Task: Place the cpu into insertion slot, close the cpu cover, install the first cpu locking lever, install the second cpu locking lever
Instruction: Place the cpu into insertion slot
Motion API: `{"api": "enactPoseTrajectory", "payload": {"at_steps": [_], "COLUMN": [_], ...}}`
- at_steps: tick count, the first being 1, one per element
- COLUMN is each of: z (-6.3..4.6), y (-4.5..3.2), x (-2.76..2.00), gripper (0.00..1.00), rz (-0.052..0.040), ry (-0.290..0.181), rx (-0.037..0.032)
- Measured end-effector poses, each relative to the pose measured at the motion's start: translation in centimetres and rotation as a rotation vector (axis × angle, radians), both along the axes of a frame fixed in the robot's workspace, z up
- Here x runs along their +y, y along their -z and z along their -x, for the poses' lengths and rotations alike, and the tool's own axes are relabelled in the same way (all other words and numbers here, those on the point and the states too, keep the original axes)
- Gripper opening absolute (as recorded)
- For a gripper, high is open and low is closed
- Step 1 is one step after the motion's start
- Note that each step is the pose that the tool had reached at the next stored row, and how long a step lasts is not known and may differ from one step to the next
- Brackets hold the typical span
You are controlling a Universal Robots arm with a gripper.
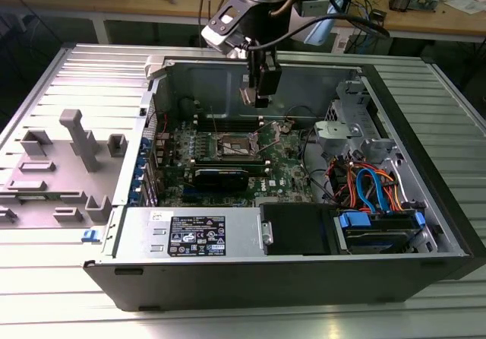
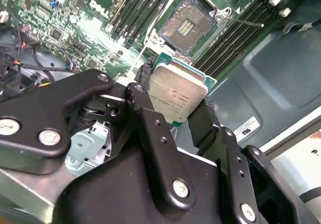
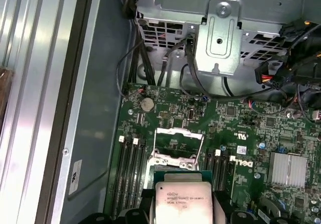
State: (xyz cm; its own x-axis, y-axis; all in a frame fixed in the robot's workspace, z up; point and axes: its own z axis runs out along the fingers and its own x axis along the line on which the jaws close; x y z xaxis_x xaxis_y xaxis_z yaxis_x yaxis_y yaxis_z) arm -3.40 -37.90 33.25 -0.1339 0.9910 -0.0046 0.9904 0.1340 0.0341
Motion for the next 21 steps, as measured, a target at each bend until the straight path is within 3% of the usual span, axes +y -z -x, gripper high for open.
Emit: {"api": "enactPoseTrajectory", "payload": {"at_steps": [17,21], "z": [0.00,0.00], "y": [0.07,0.18], "x": [0.01,0.00], "gripper": [0.54,0.54], "rz": [0.0001,0.0008], "ry": [0.011,0.060], "rx": [0.0000,0.0014]}}
